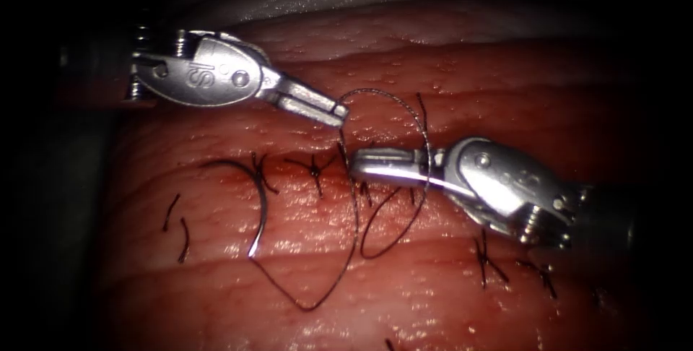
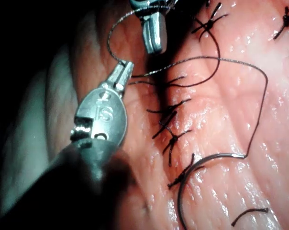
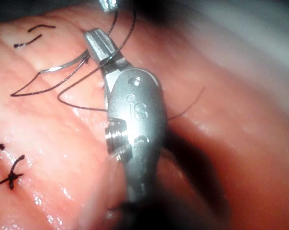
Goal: Wound Closure
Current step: Using the left hand loop the suture a single time counter-clockwise around the tool.
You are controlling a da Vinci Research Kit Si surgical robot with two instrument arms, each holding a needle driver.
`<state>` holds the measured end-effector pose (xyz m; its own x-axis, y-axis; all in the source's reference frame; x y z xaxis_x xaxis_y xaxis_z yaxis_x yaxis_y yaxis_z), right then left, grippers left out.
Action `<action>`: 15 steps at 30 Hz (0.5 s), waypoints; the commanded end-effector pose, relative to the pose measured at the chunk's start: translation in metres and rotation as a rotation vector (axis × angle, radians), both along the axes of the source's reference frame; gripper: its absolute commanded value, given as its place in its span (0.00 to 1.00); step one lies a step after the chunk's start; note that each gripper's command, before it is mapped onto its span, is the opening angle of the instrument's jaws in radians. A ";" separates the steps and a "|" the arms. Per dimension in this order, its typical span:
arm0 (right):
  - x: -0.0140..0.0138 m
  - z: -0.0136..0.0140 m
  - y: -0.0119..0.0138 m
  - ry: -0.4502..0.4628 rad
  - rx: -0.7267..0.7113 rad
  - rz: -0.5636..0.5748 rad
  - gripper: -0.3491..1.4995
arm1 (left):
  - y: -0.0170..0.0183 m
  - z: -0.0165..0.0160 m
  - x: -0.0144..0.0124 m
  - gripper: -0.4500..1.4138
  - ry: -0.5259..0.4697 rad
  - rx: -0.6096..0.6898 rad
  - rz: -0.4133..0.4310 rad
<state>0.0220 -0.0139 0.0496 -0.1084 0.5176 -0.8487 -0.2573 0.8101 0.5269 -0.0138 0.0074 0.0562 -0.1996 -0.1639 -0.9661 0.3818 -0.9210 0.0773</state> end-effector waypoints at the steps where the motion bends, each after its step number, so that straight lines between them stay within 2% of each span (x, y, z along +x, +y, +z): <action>1: 0.0007 0.0000 -0.0001 0.005 -0.004 -0.005 0.00 | 0.0003 0.0008 -0.0006 0.00 0.005 -0.001 0.001; 7: 0.0005 -0.0012 0.0000 0.083 -0.021 0.097 0.00 | -0.0003 0.0029 -0.0021 0.00 0.033 0.006 0.008; 9: 0.0006 -0.0013 0.0000 0.102 -0.011 0.214 0.00 | -0.0012 0.0041 -0.0031 0.00 0.041 0.019 0.013; 12: 0.0005 -0.0013 0.0000 0.075 0.005 0.333 0.04 | -0.0025 0.0052 -0.0042 0.00 0.043 0.019 0.020; 15: 0.0003 -0.0010 0.0000 0.008 0.023 0.423 0.03 | -0.0037 0.0060 -0.0048 0.00 0.054 0.016 0.021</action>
<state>0.0217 -0.0139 0.0480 -0.3203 0.4474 -0.8350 -0.5792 0.6050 0.5463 -0.0182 0.0031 0.0617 -0.2522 -0.1487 -0.9562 0.4054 -0.9135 0.0352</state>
